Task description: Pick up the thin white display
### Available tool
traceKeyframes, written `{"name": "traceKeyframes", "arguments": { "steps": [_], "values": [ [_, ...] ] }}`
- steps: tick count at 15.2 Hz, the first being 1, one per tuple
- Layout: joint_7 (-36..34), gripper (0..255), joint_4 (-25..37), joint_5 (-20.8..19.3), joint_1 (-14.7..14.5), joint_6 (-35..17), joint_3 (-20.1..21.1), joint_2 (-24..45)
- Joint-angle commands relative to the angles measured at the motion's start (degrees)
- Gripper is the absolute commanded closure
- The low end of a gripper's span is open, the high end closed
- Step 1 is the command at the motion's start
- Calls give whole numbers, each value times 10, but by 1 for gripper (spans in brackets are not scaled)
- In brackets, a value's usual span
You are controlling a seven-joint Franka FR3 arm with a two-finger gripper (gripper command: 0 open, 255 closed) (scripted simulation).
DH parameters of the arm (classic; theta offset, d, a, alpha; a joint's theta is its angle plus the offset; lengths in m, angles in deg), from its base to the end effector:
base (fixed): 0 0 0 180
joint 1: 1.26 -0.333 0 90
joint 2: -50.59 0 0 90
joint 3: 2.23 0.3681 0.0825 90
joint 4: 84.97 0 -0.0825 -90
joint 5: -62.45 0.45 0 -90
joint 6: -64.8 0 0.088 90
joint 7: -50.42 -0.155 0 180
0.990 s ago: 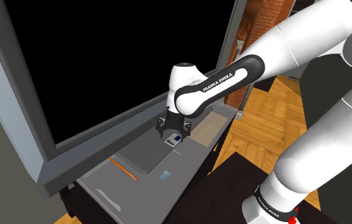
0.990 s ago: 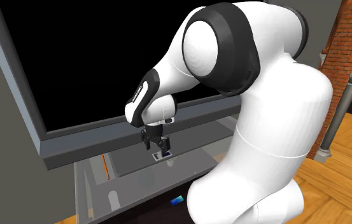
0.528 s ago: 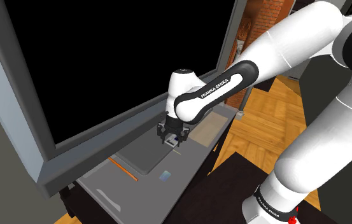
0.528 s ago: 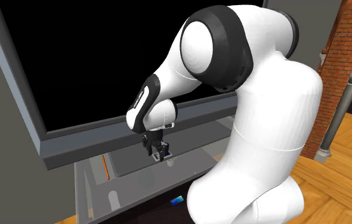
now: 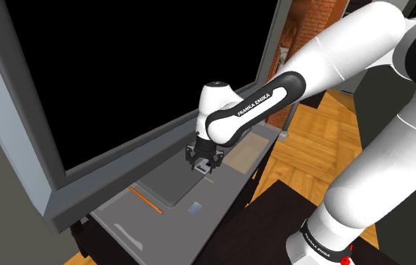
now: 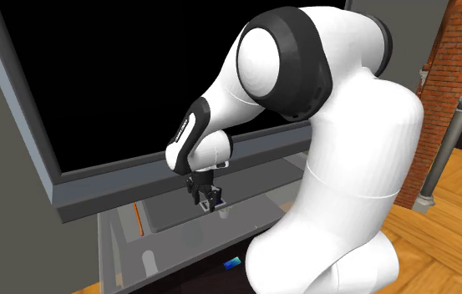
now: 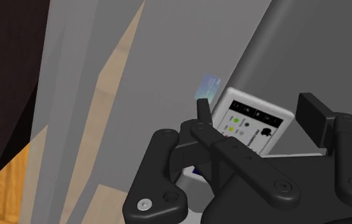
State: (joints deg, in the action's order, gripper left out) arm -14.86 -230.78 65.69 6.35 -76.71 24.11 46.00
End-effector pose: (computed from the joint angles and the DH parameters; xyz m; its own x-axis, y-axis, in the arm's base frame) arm 0.4619 0.1545 0.2488 0.6539 -0.7566 -0.0006 -0.7566 -0.6539 0.0024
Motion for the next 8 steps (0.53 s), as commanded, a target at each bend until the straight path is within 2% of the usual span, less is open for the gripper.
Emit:
{"name": "traceKeyframes", "arguments": {
  "steps": [1, 8],
  "values": [
    [3, 255, 2, 3, 0, 8, -1, -6],
    [21, 255, 20, 27, -5, 70, -7, -53]
  ]
}}
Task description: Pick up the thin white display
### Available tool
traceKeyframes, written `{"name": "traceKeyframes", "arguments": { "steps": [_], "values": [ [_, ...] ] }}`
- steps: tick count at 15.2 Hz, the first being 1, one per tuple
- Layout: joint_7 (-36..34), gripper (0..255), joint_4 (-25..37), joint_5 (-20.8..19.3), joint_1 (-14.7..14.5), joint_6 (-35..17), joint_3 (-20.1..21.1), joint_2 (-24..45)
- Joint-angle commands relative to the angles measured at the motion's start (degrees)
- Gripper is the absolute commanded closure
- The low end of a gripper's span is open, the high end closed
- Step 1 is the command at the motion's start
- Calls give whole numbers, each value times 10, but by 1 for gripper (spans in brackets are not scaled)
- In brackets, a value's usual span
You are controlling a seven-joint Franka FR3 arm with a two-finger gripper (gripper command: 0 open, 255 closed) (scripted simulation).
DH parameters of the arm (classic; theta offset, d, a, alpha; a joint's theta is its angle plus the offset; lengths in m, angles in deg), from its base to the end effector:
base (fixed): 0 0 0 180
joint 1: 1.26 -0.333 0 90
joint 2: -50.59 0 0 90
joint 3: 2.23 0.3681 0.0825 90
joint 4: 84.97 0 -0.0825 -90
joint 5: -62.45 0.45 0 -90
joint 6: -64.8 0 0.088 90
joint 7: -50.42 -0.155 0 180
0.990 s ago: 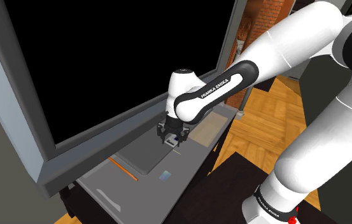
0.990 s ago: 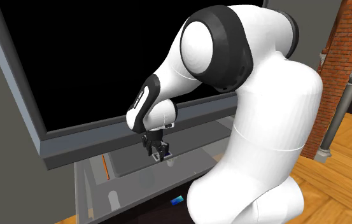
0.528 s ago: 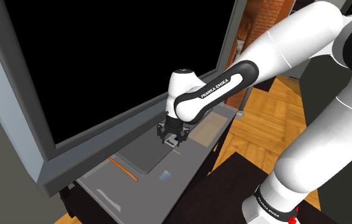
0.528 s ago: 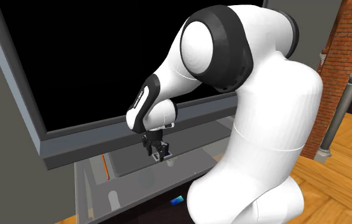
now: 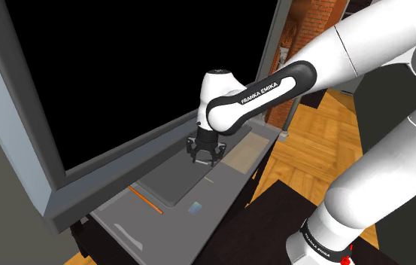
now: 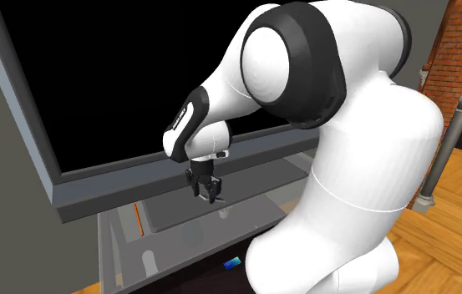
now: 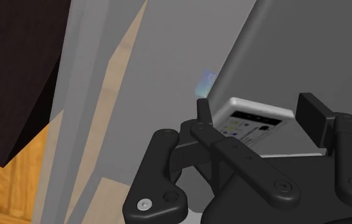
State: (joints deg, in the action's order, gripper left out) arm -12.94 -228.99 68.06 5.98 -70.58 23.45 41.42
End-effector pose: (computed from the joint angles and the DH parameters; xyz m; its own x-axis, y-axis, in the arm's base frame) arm 0.4642 0.1537 0.2888 0.6531 -0.7572 -0.0011 -0.7572 -0.6531 0.0038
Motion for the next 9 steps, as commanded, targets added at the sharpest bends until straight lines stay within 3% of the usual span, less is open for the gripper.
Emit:
{"name": "traceKeyframes", "arguments": {
  "steps": [1, 9],
  "values": [
    [4, 255, 5, 6, -2, 18, -2, -13],
    [14, 255, 27, 17, -5, 72, -9, -47]
  ]
}}
